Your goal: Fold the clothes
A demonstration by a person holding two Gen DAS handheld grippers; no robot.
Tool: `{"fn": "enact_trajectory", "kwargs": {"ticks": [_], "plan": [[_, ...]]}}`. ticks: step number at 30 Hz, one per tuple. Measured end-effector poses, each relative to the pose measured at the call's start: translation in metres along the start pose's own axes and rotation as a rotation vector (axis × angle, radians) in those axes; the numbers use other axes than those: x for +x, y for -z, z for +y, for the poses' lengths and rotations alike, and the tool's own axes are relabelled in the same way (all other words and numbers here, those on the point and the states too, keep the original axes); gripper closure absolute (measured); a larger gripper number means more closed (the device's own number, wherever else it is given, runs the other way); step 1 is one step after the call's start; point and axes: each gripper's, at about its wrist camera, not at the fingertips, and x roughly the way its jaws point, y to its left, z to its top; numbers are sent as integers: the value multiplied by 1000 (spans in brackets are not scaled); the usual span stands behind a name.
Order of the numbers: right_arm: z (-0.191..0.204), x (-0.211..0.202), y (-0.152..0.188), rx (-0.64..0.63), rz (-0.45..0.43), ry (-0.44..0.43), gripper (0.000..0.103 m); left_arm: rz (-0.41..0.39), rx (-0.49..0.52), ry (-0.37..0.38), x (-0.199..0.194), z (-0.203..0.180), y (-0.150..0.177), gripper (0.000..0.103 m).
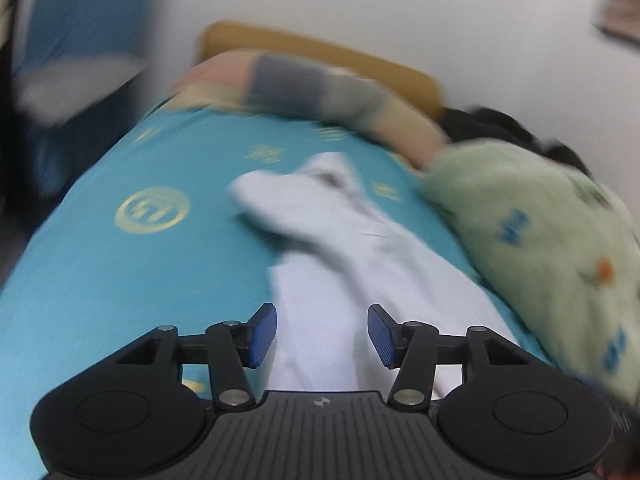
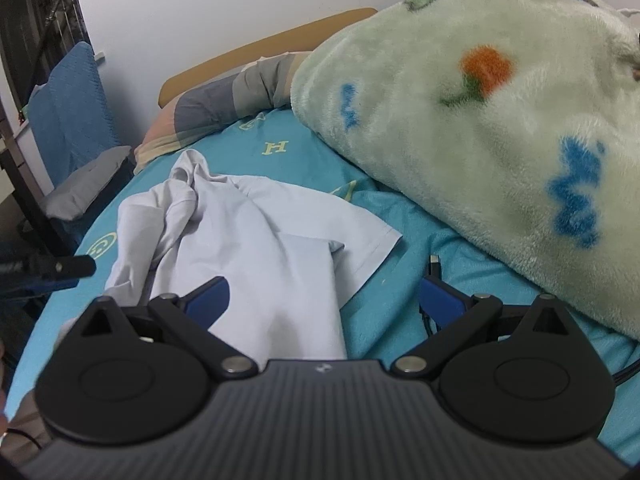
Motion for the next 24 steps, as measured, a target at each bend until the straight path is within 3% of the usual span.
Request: {"fn": "enact_trajectory", "kwargs": {"ticks": [3,4,7,14,16,19,22,24], "plan": [[2,0,1,-14,-1,-1,0,27,-169,18,24,25,-5,55],[3,0,2,-19,0,-3,0,26,-209,29,28,29,-7,71],[6,1,3,-41,3,-15,0,14,-258,39,33,35,-13,99],[16,0,7,-94,-13,-34,0,-76,-180,-10,-29,73,-59,100],[17,-1,7,-97,-26,-40,0,-105,-143,-82,-49,97,-84,100],[17,-2,8,-94,-47,-53,0,-154,-104,-247,-71,135,-128,100],[19,-4,7,-101,-69,-59,0,-192,-22,-477,-73,172,-159,100],[22,-6,7,-114,-96,-70,0,-174,21,-628,-58,197,-162,100]]}}
